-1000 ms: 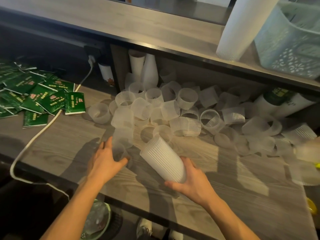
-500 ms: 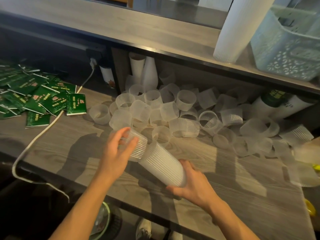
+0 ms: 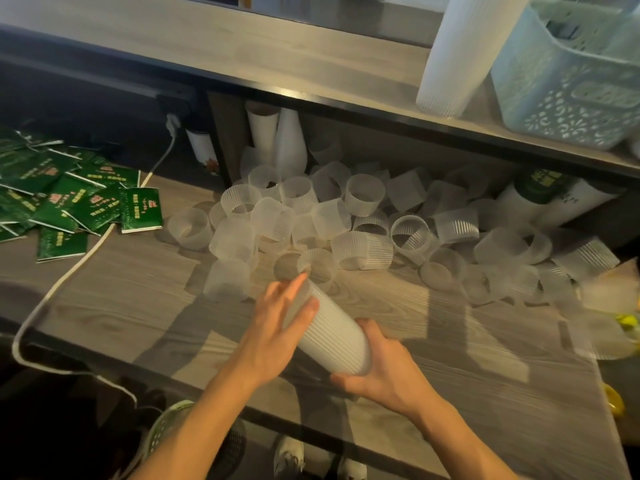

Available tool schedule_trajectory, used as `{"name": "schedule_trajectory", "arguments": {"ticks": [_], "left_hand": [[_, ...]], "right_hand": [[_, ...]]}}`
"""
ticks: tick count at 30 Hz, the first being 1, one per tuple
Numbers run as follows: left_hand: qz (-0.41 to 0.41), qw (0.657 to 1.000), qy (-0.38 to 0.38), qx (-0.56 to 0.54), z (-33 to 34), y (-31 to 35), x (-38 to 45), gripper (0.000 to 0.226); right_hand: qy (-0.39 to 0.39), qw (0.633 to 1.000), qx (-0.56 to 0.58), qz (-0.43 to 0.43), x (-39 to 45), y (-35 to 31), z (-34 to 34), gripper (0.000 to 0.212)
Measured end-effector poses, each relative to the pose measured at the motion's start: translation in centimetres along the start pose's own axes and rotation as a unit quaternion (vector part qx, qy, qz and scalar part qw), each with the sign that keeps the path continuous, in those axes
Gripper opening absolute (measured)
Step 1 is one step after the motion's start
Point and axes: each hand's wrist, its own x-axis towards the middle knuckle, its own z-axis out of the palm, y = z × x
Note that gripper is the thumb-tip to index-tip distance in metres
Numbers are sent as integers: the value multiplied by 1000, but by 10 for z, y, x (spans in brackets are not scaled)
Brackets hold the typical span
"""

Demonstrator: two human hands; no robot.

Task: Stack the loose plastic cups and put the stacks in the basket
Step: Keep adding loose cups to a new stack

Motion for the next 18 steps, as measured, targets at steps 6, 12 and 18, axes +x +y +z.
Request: {"name": "schedule_trajectory", "arguments": {"ticks": [6, 12, 18], "left_hand": [[-20, 961, 274, 39, -21, -18, 16, 64], [-185, 911, 359, 86, -47, -58, 43, 106], [-225, 924, 305, 55, -39, -80, 60, 107]], "right_hand": [[21, 1000, -7, 7, 4, -5, -3, 89], [24, 1000, -6, 9, 9, -9, -2, 87], [6, 1000, -9, 20, 9, -9, 1, 93]]}}
